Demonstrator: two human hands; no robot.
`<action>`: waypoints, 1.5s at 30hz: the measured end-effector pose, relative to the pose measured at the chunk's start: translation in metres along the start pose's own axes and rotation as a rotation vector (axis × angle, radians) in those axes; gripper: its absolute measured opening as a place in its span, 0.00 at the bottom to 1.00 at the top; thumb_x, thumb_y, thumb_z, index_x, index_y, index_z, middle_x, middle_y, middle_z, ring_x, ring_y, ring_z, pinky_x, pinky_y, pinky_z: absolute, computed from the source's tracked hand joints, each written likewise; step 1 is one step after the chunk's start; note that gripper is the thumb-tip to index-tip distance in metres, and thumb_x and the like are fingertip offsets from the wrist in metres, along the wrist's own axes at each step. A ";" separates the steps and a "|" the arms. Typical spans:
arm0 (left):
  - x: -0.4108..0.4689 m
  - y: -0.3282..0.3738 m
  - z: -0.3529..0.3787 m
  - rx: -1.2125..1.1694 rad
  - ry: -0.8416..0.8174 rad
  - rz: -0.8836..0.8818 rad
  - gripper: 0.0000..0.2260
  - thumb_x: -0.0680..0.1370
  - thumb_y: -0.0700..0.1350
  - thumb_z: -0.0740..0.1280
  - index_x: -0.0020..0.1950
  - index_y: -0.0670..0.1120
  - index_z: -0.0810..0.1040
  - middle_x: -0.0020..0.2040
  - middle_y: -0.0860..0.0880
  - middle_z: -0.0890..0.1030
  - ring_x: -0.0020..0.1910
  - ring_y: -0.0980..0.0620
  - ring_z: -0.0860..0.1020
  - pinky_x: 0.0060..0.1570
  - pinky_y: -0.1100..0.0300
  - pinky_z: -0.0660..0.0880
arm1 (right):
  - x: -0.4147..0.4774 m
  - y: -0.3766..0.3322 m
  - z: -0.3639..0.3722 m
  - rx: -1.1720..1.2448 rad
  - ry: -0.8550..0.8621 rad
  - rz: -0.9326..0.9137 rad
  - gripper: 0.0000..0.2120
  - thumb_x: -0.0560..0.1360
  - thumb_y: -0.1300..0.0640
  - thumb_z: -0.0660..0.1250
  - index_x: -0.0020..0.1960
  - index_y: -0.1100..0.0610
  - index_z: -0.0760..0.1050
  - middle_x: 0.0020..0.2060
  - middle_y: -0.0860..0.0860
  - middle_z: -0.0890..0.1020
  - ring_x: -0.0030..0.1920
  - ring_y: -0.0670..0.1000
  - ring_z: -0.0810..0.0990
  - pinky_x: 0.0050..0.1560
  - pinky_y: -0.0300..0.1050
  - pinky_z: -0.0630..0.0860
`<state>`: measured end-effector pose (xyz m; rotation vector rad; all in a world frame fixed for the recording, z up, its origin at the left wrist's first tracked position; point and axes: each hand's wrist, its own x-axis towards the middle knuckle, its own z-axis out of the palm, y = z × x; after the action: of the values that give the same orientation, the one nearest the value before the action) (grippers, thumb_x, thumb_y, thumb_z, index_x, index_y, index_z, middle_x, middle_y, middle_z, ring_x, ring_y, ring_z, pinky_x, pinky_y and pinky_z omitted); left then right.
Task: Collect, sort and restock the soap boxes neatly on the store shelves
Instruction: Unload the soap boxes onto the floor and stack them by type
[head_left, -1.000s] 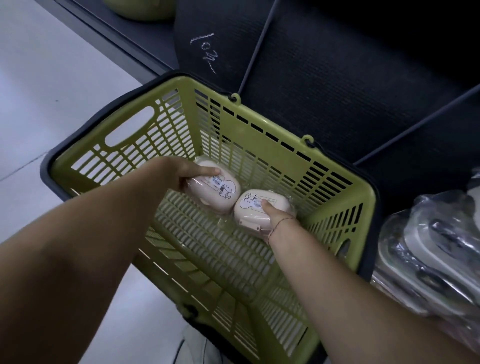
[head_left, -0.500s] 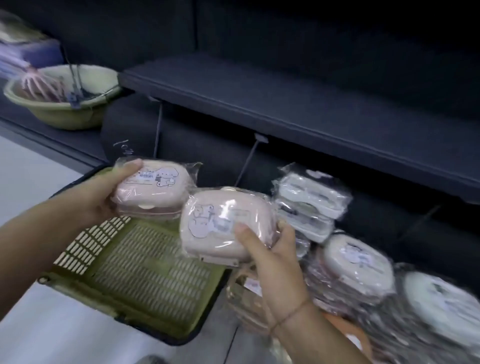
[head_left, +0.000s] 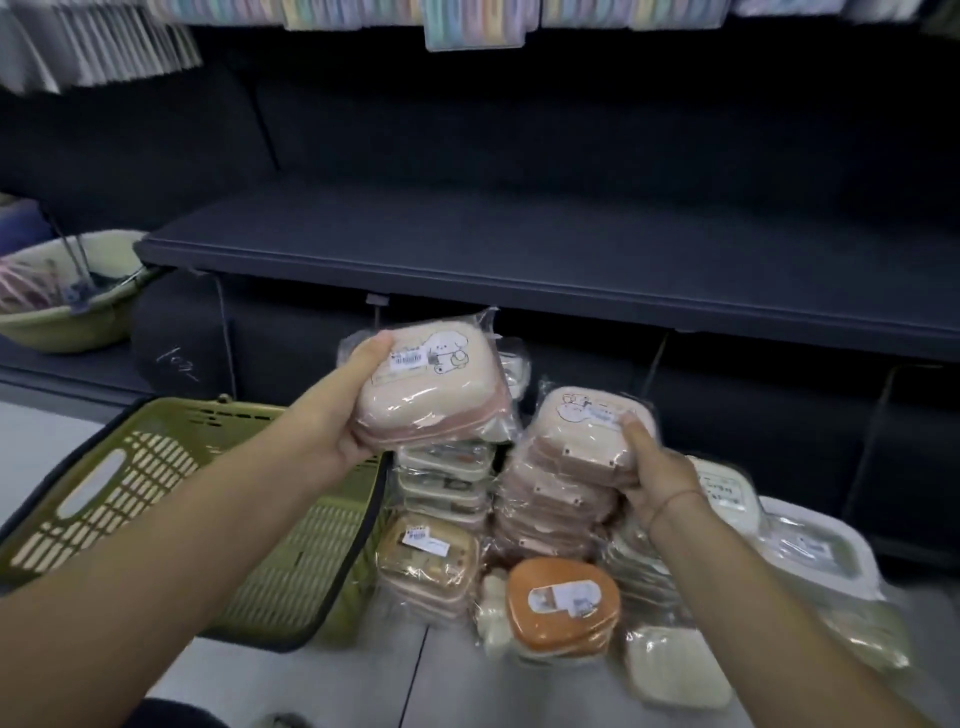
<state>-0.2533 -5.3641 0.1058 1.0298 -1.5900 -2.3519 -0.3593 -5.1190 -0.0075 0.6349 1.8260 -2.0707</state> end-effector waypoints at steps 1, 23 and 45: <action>0.000 -0.005 0.002 0.007 -0.006 -0.010 0.12 0.75 0.52 0.71 0.52 0.44 0.80 0.42 0.46 0.86 0.40 0.48 0.85 0.49 0.51 0.81 | 0.002 0.003 0.008 -0.071 0.017 -0.009 0.28 0.66 0.36 0.73 0.51 0.60 0.76 0.48 0.57 0.82 0.47 0.58 0.81 0.56 0.56 0.78; 0.035 -0.053 0.064 0.912 -0.299 0.471 0.37 0.72 0.73 0.55 0.72 0.48 0.66 0.66 0.48 0.76 0.61 0.48 0.77 0.64 0.45 0.73 | -0.042 -0.019 -0.008 0.016 -0.222 -0.190 0.35 0.64 0.43 0.78 0.67 0.51 0.70 0.57 0.52 0.81 0.54 0.54 0.82 0.56 0.56 0.80; 0.093 -0.051 0.039 1.795 -0.230 0.761 0.34 0.80 0.65 0.50 0.81 0.51 0.45 0.80 0.54 0.48 0.78 0.52 0.43 0.75 0.50 0.44 | -0.006 0.009 0.000 -1.048 0.021 -0.685 0.50 0.67 0.41 0.75 0.77 0.37 0.46 0.76 0.45 0.41 0.76 0.53 0.43 0.76 0.59 0.48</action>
<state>-0.3338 -5.3531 0.0269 -0.0309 -3.1895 -0.1478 -0.3499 -5.1210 -0.0117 -0.2928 2.9702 -1.0086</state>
